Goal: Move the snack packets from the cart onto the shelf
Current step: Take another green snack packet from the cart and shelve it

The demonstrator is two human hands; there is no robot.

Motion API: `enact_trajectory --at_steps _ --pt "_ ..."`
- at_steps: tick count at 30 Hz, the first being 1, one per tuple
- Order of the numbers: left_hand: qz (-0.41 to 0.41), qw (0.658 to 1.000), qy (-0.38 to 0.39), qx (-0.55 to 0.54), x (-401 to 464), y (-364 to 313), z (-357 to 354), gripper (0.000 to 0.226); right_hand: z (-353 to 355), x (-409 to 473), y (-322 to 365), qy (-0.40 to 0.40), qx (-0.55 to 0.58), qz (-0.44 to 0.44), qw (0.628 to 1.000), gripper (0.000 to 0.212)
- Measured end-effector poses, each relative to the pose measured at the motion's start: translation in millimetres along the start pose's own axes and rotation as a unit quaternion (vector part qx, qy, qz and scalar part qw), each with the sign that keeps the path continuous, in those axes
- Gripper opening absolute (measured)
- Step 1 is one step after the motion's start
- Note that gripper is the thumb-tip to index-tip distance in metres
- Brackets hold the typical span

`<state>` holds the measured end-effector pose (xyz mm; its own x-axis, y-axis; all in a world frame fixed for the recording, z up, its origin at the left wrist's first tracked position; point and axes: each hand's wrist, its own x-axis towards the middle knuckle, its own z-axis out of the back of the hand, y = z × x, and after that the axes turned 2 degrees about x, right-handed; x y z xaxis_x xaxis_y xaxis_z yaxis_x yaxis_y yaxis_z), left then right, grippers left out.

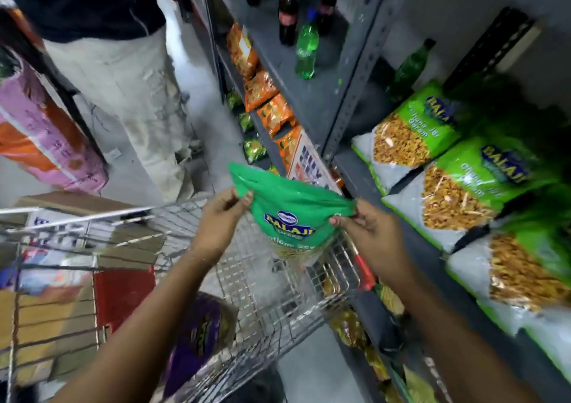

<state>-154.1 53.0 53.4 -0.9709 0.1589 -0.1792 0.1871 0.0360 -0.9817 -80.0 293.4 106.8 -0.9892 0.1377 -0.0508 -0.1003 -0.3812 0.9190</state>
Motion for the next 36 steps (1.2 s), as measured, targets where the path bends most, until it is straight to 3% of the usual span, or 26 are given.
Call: enact_trajectory --at_steps 2,6,9,13,15,18,21,26,32,36 --pt "-0.068 0.997 0.039 -0.027 -6 -52 -6 0.026 25 -13 62 -0.044 0.004 0.077 0.996 0.015" --pt "-0.132 0.964 0.230 0.004 -32 -129 -38 0.096 87 -41 178 -0.131 0.048 0.194 0.971 0.023" --pt "-0.191 0.925 0.329 0.019 -61 -189 -93 0.096 154 -84 260 -0.224 0.085 0.280 0.930 0.017" --pt "-0.223 0.904 0.363 -0.045 -96 -243 -157 0.094 208 -141 315 -0.298 0.055 0.330 0.894 0.021" --pt "-0.262 0.882 0.385 -0.068 -115 -264 -196 0.093 232 -180 311 -0.310 0.039 0.314 0.897 0.030" --pt "-0.279 0.851 0.435 -0.093 -144 -289 -259 0.094 253 -241 271 -0.342 0.021 0.245 0.907 0.066" --pt "-0.291 0.829 0.472 -0.070 -172 -296 -319 0.093 269 -282 219 -0.375 0.037 0.172 0.910 0.059" --pt "-0.273 0.825 0.495 -0.001 -193 -281 -398 0.086 314 -296 156 -0.496 0.028 0.114 0.860 0.051" --pt "-0.281 0.818 0.500 0.036 -178 -289 -443 0.103 341 -281 141 -0.491 -0.053 0.019 0.869 0.083" --pt "-0.273 0.810 0.517 0.050 -172 -290 -452 0.112 344 -271 145 -0.483 -0.077 -0.045 0.871 0.085"
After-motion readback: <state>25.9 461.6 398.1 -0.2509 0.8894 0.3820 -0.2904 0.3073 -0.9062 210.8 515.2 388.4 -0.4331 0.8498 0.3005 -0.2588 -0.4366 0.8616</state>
